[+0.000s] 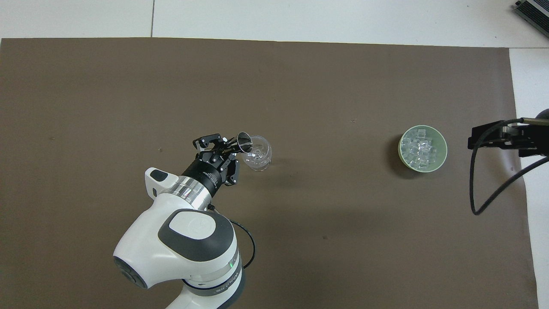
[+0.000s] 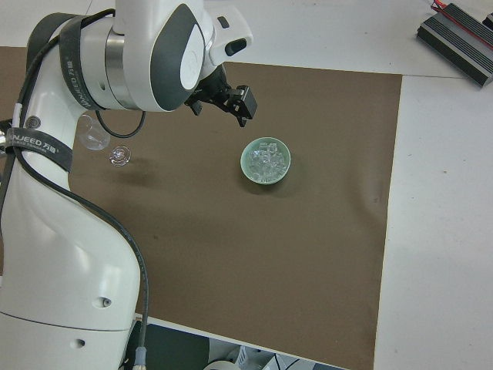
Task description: Pour wine and add ice with both arms
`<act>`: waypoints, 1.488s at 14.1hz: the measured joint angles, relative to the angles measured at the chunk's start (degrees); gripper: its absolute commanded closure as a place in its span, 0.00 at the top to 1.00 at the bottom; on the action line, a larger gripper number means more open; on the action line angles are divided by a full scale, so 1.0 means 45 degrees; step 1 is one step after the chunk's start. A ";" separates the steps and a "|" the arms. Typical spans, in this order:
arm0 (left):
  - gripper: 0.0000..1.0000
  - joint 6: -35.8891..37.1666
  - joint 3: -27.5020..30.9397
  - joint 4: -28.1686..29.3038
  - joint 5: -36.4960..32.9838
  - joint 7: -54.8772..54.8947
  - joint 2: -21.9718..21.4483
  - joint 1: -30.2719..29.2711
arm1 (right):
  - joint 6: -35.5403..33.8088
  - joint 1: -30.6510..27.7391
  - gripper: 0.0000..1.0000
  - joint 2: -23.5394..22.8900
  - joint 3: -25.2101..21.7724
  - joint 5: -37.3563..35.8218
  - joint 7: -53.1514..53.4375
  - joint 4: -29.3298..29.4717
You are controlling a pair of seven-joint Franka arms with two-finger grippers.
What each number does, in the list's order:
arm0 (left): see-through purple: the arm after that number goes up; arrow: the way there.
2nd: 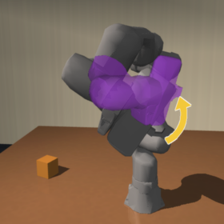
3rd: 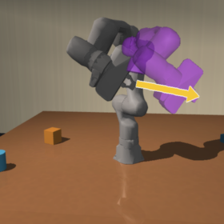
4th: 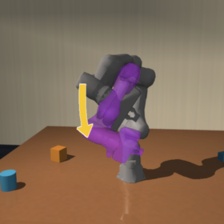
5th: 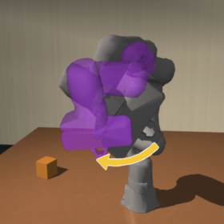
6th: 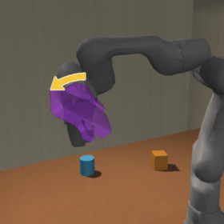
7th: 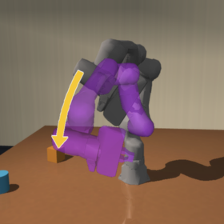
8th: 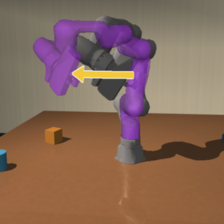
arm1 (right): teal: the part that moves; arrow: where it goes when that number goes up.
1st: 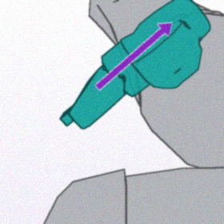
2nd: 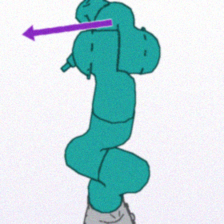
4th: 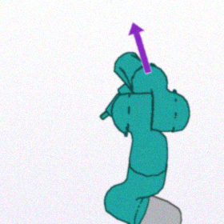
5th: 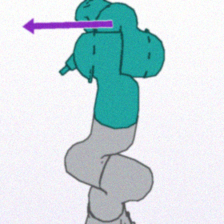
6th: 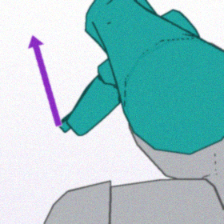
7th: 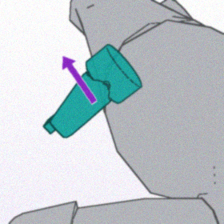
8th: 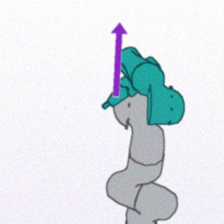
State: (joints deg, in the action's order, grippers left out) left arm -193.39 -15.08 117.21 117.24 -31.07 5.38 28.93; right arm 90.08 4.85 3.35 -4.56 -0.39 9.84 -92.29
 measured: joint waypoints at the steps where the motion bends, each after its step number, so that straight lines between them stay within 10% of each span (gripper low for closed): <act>1: 0.00 -0.0031 -0.0001 -0.0005 -0.0001 0.0077 0.0000 0.0016 | 0.0000 0.0000 1.00 0.0000 0.0000 0.0000 0.0000 0.0000; 21: 0.00 -0.0520 -0.0015 -0.0170 -0.0183 0.1359 0.0181 0.0212 | 0.0000 0.0000 1.00 0.0000 0.0000 0.0000 0.0000 0.0000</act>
State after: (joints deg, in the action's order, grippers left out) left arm -195.73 -15.15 116.45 116.42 -24.96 6.20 29.88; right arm 90.08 4.85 3.35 -4.56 -0.39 9.84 -92.29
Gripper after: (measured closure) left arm 0.912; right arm 0.000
